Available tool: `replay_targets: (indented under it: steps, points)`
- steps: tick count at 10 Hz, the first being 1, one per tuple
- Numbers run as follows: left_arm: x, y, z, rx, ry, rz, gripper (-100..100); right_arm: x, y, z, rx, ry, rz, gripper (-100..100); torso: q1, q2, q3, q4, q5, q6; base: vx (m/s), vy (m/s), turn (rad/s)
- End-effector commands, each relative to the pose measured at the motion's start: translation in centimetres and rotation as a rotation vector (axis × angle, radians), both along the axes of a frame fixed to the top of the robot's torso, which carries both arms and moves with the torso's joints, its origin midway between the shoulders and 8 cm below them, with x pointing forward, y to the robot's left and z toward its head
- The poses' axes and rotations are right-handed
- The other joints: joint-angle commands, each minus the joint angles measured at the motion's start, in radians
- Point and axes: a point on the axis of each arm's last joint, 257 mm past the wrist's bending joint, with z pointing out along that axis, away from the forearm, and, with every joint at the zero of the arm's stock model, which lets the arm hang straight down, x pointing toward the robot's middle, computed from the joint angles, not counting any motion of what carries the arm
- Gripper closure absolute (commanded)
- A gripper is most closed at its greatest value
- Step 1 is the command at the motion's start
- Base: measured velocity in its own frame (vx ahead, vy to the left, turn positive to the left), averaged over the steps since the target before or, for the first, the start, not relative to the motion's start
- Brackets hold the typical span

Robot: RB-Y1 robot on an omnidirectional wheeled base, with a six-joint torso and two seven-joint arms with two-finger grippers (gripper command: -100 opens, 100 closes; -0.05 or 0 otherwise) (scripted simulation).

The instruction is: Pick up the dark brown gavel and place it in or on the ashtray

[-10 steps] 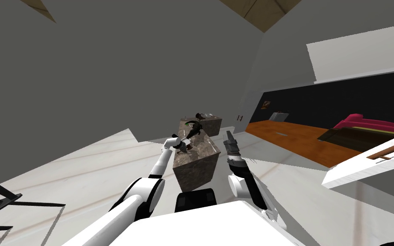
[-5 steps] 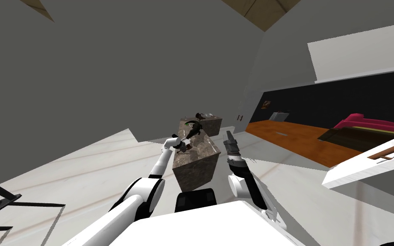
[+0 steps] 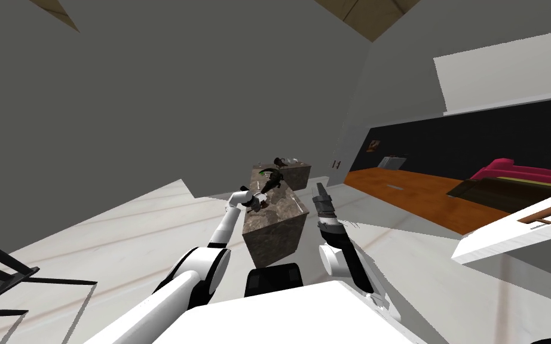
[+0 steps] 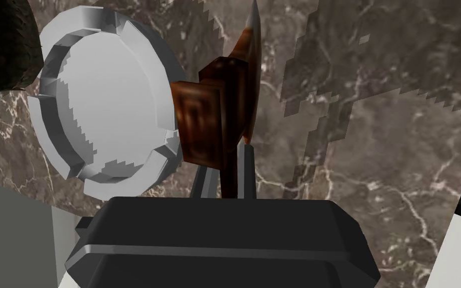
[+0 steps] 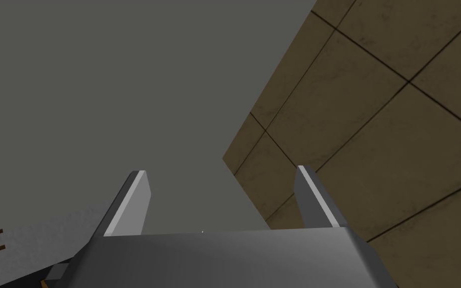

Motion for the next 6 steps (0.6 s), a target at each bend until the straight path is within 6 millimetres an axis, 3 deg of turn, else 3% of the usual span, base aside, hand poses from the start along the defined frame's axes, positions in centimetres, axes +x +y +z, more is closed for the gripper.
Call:
replay_targets:
  steps: [1,2,4,6]
  points:
    - [0.0,0.0,0.0,0.0,0.0,0.0,0,0.0,0.0,0.0,0.0,0.0,0.0,0,0.0,0.0,0.0,0.0,0.0,0.0,0.0,0.0,0.0]
    - [0.4,1.0,-0.1,0.004,0.016,0.045,100,0.0,0.0,0.0,0.0,0.0,0.0,0,-0.001,-0.001,-0.001,0.0,0.0,0.0,-0.056,0.142,-0.037]
    - [0.8,1.9,-0.2,0.008,0.028,0.08,100,0.0,0.0,0.0,0.0,0.0,0.0,0,0.014,0.004,0.002,0.001,0.002,-0.002,-0.09,0.198,-0.051]
    - [1.3,2.9,-0.2,0.012,0.04,0.122,100,0.0,0.0,0.0,0.0,0.0,0.0,0,0.013,0.002,0.001,0.001,0.002,-0.003,-0.047,0.161,-0.051]
